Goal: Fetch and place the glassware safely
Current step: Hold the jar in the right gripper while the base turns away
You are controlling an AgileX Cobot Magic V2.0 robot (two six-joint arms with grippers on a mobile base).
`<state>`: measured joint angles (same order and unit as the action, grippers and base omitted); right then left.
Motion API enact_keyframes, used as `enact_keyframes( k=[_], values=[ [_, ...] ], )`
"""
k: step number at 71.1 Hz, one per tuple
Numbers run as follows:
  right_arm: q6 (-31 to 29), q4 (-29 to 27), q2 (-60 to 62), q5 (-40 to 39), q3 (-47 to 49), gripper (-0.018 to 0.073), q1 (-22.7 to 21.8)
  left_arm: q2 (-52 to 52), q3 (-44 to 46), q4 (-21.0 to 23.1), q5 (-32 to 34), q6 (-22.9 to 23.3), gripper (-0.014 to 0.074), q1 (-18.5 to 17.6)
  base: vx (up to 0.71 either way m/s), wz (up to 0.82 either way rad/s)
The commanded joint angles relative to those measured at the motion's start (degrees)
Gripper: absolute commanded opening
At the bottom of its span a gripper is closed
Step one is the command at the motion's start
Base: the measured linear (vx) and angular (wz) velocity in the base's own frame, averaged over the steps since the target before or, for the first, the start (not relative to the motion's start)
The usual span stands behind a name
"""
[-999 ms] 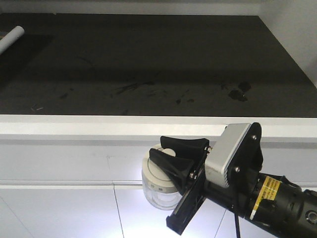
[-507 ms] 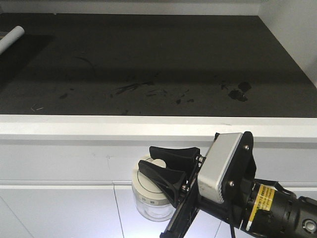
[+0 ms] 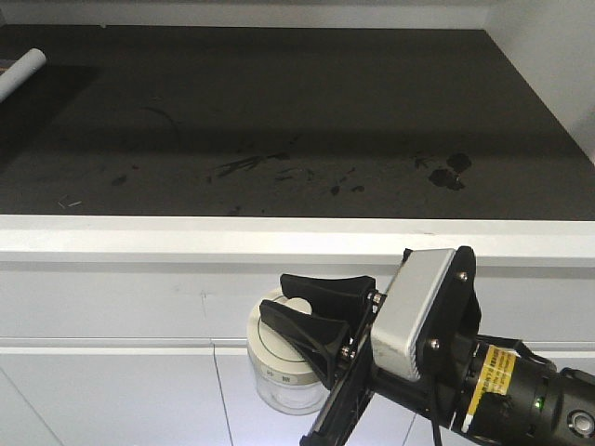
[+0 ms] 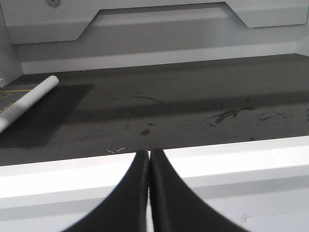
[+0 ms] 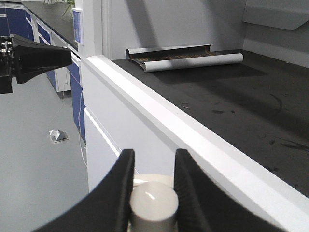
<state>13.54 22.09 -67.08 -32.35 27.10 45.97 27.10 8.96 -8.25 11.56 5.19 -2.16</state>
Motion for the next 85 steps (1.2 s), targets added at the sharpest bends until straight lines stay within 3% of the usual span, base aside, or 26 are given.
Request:
enact_keyframes(
  k=[1, 44, 85],
  values=[
    [-0.2, -0.6, 1.5, -6.1, 1.5, -0.0003, 0.1, 0.1, 1.5, 0.4, 4.1, 0.5, -0.0007, 0.2, 0.0, 0.0],
    [-0.2, -0.6, 1.5, -6.1, 1.5, -0.0003, 0.1, 0.1, 1.5, 0.4, 4.1, 0.5, -0.0007, 0.2, -0.01, 0.08],
    [-0.2, -0.6, 1.5, -6.1, 1.5, -0.0003, 0.1, 0.1, 1.5, 0.4, 4.1, 0.5, -0.0007, 0.2, 0.0, 0.52]
  ],
)
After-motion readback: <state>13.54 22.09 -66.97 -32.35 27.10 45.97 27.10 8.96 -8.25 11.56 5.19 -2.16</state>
